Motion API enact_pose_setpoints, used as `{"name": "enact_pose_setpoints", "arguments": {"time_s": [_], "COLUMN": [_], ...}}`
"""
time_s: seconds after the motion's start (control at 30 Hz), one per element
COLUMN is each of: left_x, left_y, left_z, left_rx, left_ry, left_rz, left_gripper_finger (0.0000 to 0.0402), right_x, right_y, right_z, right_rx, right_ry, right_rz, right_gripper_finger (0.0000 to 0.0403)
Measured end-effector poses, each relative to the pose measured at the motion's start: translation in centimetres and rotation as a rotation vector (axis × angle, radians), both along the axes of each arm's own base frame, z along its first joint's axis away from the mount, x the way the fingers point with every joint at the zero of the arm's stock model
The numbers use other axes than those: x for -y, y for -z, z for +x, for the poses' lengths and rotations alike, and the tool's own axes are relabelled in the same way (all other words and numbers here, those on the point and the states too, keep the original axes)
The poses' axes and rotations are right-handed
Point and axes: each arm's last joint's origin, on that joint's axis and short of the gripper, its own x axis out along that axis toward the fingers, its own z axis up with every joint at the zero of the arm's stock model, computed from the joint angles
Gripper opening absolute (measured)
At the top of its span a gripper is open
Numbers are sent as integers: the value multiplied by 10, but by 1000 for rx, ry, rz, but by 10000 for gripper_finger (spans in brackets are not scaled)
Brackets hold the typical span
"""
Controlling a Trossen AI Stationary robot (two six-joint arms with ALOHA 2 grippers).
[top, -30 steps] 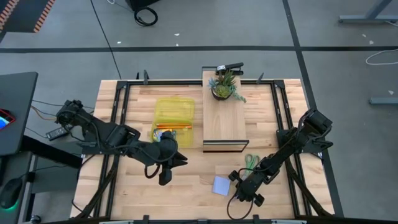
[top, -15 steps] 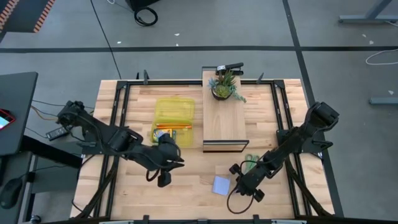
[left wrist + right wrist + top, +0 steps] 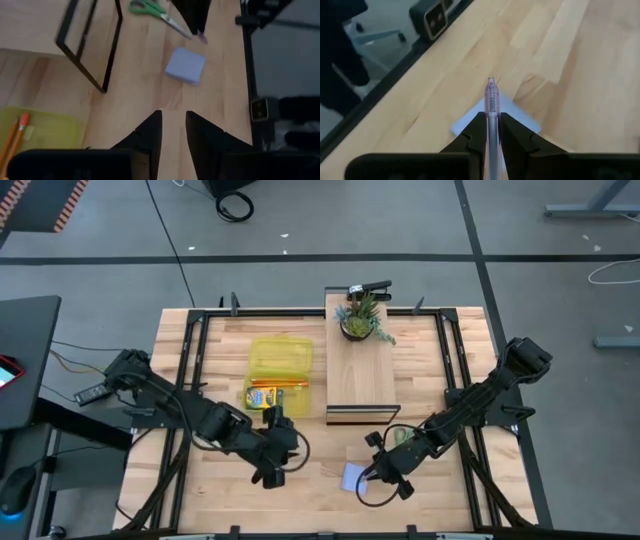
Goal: Pack school essentials
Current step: Put the pen into the supply box
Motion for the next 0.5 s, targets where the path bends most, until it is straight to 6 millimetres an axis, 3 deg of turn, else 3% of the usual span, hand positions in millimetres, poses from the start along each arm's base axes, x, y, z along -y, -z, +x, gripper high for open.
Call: {"name": "enact_pose_setpoints", "arguments": {"time_s": [0.3,0.5], "left_x": [8,11], "left_y": [2,18], "left_z": [-4,1], "left_rx": [-3,34], "left_ry": [92,33], "left_rz": [69,-11], "left_gripper_finger": [72,72], "right_x": [-3,-4], "right_y": [-15,-22], "right_z": [9,12], "right_rx": [59,82], "right_ry": [104,143], "right_rz": [12,26], "right_gripper_finger": [51,51]}}
